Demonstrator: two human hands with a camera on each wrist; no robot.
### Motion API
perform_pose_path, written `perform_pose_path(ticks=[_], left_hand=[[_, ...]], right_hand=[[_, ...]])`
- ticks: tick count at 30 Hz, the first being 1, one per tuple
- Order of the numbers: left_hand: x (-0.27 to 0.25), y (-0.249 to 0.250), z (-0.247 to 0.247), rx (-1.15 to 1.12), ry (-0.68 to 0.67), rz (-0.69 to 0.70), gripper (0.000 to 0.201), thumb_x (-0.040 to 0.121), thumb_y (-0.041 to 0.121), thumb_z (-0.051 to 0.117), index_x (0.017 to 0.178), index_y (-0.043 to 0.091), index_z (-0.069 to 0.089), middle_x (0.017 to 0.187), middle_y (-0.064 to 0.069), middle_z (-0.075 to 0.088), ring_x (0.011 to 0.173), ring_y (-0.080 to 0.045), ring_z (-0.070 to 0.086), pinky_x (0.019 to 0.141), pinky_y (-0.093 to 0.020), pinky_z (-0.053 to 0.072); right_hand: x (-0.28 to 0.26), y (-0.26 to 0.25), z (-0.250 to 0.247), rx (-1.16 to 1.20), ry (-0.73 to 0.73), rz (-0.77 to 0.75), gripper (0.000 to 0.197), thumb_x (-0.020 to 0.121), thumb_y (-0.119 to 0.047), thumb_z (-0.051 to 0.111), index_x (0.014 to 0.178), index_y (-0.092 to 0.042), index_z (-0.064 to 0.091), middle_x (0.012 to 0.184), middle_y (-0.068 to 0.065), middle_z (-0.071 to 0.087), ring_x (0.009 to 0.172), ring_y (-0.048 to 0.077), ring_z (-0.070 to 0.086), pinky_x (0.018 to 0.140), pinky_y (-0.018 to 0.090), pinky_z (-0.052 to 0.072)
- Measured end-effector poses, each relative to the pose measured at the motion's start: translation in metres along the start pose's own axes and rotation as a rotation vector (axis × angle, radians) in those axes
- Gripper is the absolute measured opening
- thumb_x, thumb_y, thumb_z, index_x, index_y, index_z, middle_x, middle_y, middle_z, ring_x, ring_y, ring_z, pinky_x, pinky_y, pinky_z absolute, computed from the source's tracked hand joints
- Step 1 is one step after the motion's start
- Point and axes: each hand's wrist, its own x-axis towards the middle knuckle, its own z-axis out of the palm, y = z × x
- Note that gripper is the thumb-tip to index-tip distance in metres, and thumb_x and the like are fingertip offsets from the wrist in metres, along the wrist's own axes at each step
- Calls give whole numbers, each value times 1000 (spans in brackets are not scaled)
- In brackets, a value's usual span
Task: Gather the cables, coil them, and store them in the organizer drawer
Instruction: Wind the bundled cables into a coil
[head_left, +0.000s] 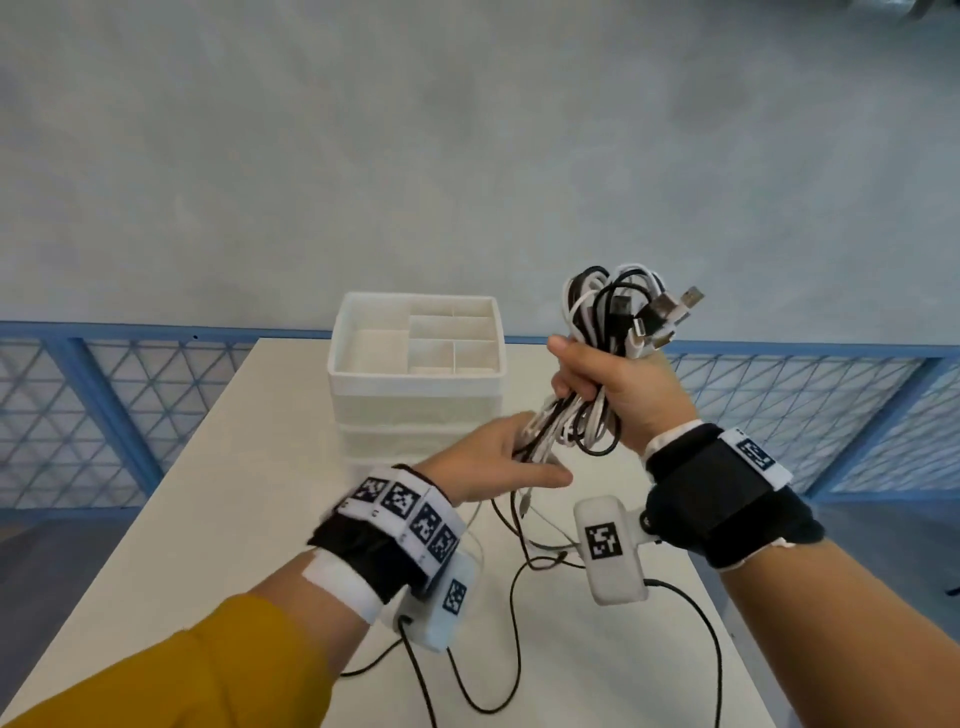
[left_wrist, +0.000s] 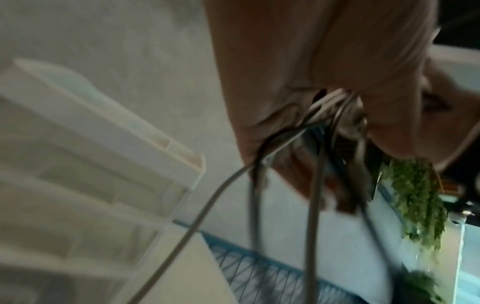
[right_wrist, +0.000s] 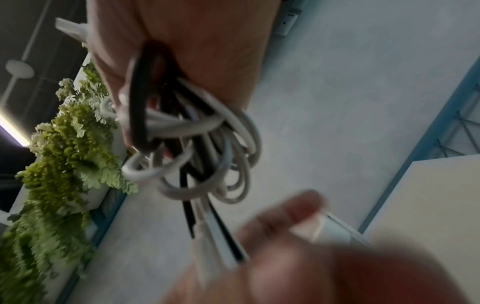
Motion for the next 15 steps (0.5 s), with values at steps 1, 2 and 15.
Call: perform_pose_path(ticks=[1,2,15], left_hand=[[0,-6,4,-27,-26,-6,26,80,16,66,103,11,58,73,1,70,76,-14,64,91,-33,47],[-2,-10,4,-71,-54,-17,6,84,12,61,90,13,61,54,6,63,58,-12,59,83,-32,50],[0,22,-36,311,25,65,27,87,19,55,110,6,62,108,-5,68,92,-12,60,76,-15,48]], right_hand=[[1,-3,-4,2,4,0,32,76,-8,65,52,-17,46,39,-9,34,37,11,30,48,26,42],[1,-8,-10,-8,11,7,30,75,-9,66,54,-15,45,40,-8,33,36,11,30,48,26,41],[-20,21,-13,-559,-277,137,35,57,-6,84,77,-28,66,67,-17,69,68,0,61,66,13,47]])
